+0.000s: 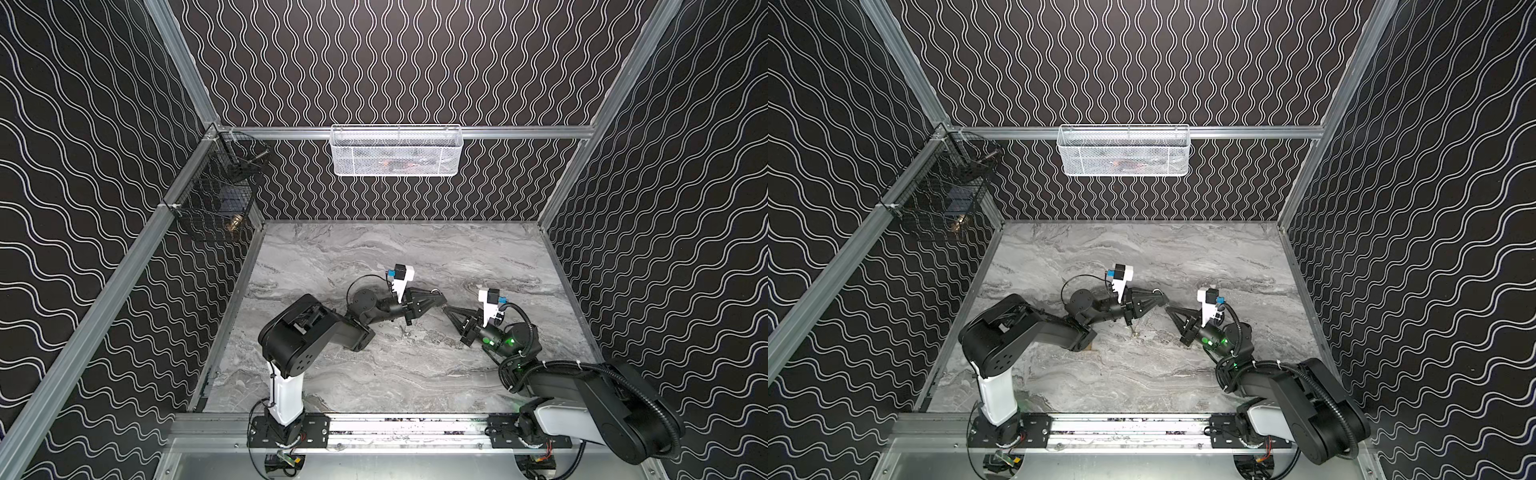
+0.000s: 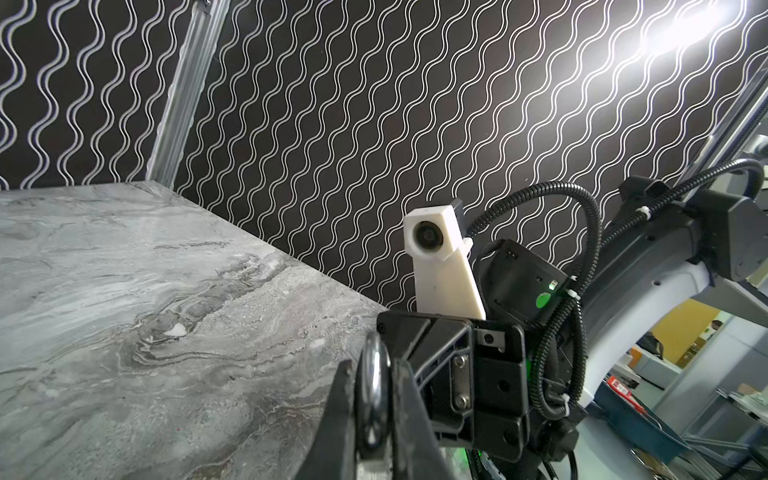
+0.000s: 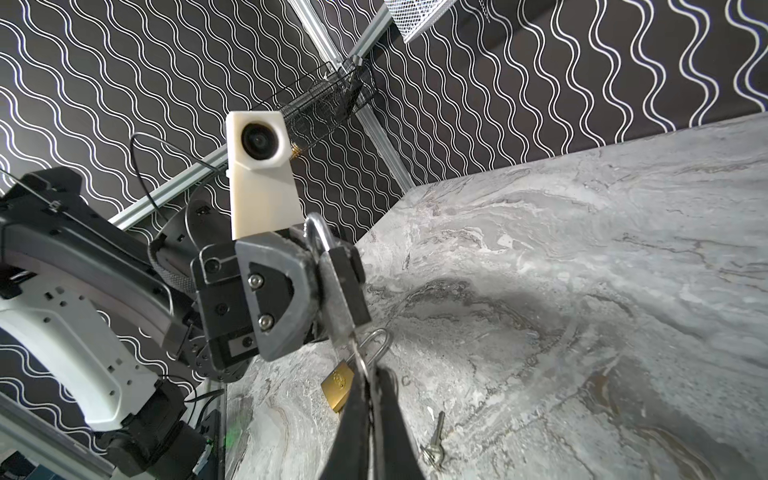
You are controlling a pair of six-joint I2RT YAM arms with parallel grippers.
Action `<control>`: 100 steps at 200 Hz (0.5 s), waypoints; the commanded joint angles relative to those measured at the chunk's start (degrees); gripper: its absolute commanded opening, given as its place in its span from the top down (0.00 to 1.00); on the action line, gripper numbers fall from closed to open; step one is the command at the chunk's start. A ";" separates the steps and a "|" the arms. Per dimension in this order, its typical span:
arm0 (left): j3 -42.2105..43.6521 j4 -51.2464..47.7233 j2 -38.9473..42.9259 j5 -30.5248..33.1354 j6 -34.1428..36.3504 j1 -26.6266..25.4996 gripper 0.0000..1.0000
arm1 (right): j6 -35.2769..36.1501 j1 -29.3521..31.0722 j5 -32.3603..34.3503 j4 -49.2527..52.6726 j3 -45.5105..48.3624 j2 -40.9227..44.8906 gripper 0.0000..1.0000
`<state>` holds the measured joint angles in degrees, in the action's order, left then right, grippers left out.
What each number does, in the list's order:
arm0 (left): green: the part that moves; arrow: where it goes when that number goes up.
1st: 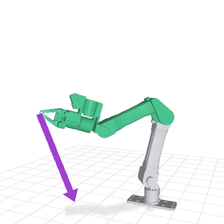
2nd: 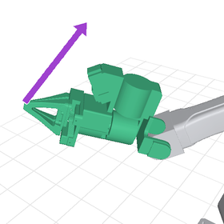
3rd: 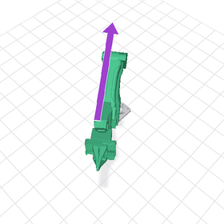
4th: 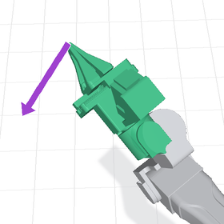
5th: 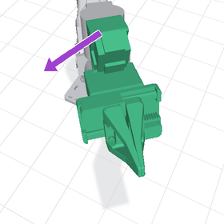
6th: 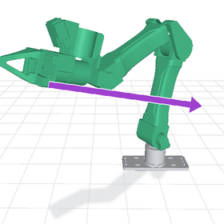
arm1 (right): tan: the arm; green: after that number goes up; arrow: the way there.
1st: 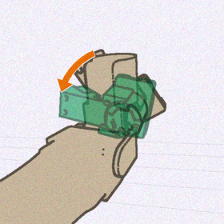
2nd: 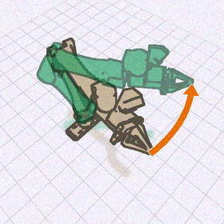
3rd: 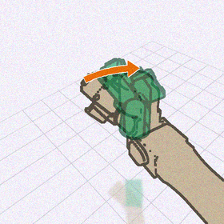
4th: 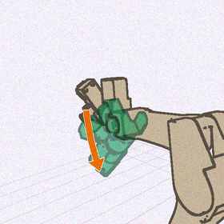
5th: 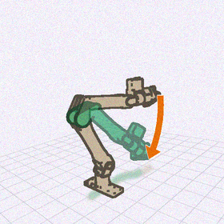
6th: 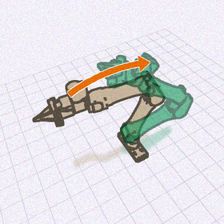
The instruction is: Unlock with the key
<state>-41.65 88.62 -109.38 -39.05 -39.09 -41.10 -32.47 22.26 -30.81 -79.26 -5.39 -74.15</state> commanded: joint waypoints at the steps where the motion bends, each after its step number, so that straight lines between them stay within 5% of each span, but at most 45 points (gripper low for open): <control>1: -1.48 -0.09 -1.55 -4.79 -2.00 -0.05 1.00 | -2.16 -0.36 -1.04 -12.34 0.59 -0.12 1.00; 100: -4.88 -0.35 -4.87 -12.90 -7.44 -0.23 1.00 | -1.29 -0.77 -2.64 -11.94 1.61 5.28 1.00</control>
<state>-46.24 91.83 -112.73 -46.35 -44.71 -40.99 -33.95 21.37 -32.99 -80.95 -3.70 -70.15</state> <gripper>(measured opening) 0.119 0.051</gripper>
